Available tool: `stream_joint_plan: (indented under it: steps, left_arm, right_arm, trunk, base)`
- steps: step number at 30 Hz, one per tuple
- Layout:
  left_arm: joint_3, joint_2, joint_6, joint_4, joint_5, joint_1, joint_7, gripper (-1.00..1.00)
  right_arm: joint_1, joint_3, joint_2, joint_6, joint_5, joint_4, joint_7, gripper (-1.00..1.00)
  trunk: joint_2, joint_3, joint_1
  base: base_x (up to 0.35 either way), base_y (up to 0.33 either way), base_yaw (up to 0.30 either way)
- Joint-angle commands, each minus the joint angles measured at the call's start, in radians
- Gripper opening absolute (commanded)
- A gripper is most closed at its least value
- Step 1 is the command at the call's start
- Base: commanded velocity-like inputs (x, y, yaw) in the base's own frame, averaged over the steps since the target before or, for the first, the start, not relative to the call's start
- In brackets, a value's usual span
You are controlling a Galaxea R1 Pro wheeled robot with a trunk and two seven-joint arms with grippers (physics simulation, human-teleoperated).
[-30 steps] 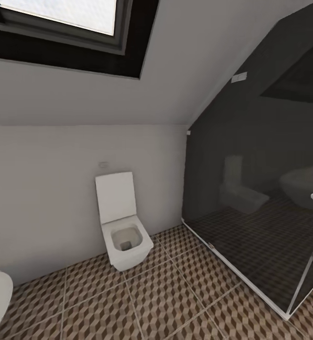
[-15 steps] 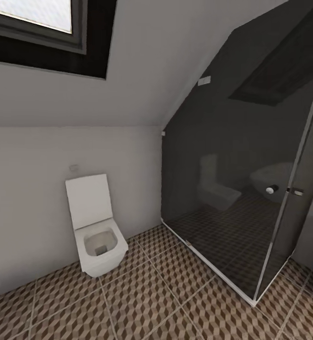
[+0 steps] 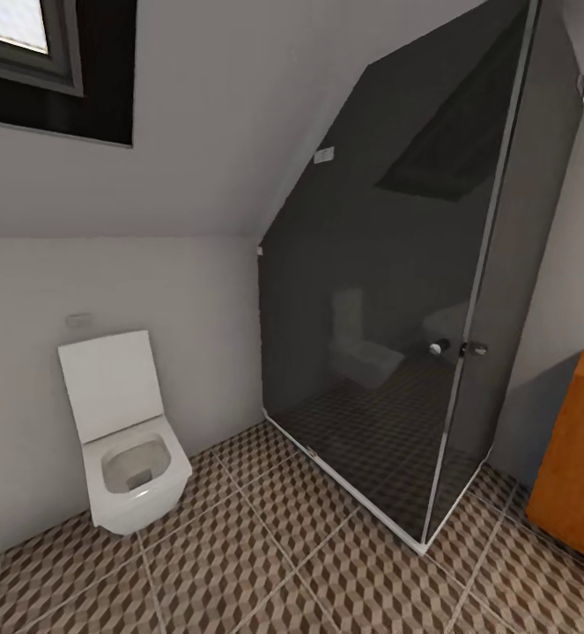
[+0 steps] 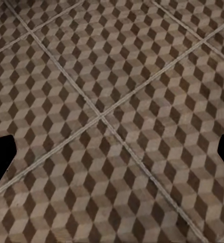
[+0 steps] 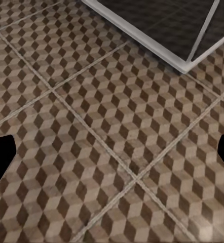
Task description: Take the four mousetraps from the cabinet in the bathroom and place them on the bathroom floor. Make sure all four end up on the same floor surface, and ensure that at least two of them are either under or directly next to the same bathroom sink.
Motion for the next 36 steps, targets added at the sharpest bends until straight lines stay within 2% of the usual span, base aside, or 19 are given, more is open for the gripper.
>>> stream_joint_plan:
  steps: [1,36]
  left_arm:
    - [0.000,0.000,-0.002,-0.001,-0.001,0.000,0.003,1.00]
    - [0.000,0.000,-0.002,-0.001,-0.001,0.000,0.003,1.00]
  right_arm:
    - [-0.001,0.001,0.000,-0.003,0.000,0.001,-0.004,1.00]
    - [-0.001,0.001,0.000,-0.003,0.001,0.001,-0.004,1.00]
  trunk:
    - [-0.001,-0.001,0.000]
    - [-0.001,0.015,0.000]
  base:
    - [0.000,-0.205,-0.218]
    - [0.000,-0.160,-0.218]
